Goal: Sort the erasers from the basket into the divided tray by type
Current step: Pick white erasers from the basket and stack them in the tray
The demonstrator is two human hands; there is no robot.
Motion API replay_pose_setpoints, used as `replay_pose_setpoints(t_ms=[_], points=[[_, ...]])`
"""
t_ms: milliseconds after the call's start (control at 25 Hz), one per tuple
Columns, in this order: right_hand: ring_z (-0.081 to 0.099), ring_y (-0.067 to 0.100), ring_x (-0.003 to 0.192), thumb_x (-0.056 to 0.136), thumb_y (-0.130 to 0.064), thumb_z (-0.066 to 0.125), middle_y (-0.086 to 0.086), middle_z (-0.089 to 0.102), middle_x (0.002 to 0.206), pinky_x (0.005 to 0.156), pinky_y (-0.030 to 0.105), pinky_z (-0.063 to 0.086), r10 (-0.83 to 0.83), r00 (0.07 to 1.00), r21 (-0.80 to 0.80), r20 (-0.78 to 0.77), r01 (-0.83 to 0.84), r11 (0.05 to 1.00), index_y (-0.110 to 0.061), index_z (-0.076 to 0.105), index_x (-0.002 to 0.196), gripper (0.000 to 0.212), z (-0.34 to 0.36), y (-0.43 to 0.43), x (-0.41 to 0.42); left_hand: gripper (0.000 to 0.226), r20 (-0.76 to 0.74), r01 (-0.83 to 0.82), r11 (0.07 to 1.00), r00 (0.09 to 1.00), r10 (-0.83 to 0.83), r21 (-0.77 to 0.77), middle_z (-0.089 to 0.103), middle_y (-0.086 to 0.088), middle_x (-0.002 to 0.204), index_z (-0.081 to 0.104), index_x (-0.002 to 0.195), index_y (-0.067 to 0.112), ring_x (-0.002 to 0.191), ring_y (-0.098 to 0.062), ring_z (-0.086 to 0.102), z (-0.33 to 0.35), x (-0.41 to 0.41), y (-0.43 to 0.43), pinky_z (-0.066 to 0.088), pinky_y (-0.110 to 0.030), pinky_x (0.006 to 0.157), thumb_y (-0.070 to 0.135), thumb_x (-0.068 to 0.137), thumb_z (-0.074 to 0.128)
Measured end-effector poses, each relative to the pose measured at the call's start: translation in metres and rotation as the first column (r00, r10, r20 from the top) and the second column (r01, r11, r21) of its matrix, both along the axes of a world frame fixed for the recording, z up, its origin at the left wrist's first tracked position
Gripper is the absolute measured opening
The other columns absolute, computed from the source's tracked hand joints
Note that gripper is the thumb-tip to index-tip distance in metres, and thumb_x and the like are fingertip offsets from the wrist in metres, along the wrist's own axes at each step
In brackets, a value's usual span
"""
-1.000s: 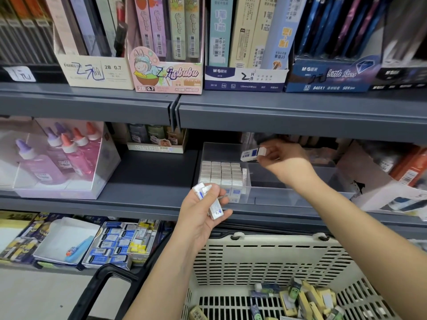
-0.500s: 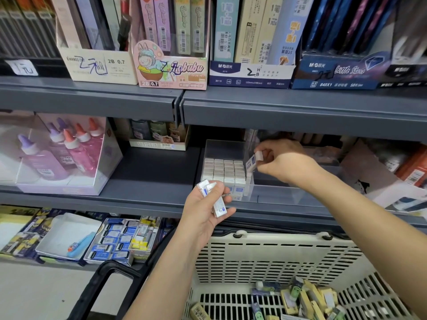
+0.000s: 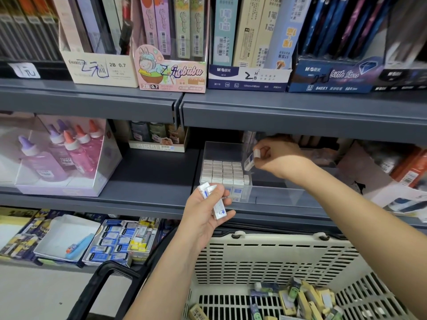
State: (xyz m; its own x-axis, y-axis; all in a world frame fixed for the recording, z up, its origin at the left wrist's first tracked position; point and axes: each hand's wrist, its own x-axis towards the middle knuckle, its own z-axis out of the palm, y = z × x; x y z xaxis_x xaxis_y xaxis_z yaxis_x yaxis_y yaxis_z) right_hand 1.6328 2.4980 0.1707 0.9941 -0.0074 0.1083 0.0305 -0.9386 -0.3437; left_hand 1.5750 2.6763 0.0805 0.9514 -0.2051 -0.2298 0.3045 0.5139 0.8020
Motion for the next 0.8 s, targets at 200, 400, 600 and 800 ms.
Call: replay_pose_setpoints(t_ms=[200,400,600,800], points=[[0.055,0.014,0.079,0.077,-0.020,0.066,-0.007,0.061,0.084,0.069,0.019,0.036,0.090,0.987,0.008,-0.130,-0.090,0.996,-0.025,0.063,0.080,0.006,-0.015,0.005,0.004,0.013,-0.028,-0.004,1.000,1.000,0.005,0.026,0.065,0.003,0.070,0.060,0.093,0.017,0.064,-0.008,0.064,0.002,0.001,0.000,0.053,-0.031,0.055,0.026,0.084,0.065],[0.050,0.017,0.084,0.092,-0.019,0.051,-0.010,0.053,0.082,0.073,0.022,0.035,0.141,0.946,-0.050,-0.291,-0.162,0.986,-0.024,0.058,0.074,0.020,-0.024,0.007,0.003,0.019,-0.052,-0.019,0.999,0.999,0.017,-0.046,0.066,-0.006,0.076,0.058,0.105,0.003,0.065,-0.014,0.064,0.008,0.003,-0.003,0.051,-0.026,0.051,0.002,0.090,0.047],[0.057,0.020,0.098,0.093,-0.027,0.050,0.000,0.064,0.105,0.078,0.021,0.038,0.191,0.979,0.028,-0.072,-0.189,0.982,-0.019,0.066,0.105,0.021,-0.022,0.014,-0.011,0.021,0.009,0.049,0.998,0.999,-0.049,-0.049,0.074,-0.010,0.094,0.056,0.112,0.002,0.081,-0.017,0.071,0.009,-0.001,-0.004,0.055,-0.026,0.056,0.010,0.093,0.052],[0.056,-0.007,0.062,0.090,-0.026,0.057,-0.023,0.066,0.079,0.068,0.014,0.044,0.364,0.929,0.453,-0.063,-0.298,0.840,-0.030,0.069,0.095,0.014,-0.014,0.026,-0.031,0.022,0.057,0.064,0.998,0.996,-0.064,-0.005,0.074,-0.005,0.086,0.062,0.103,0.009,0.080,-0.016,0.071,0.008,-0.002,-0.003,0.054,-0.022,0.057,0.016,0.082,0.062]])
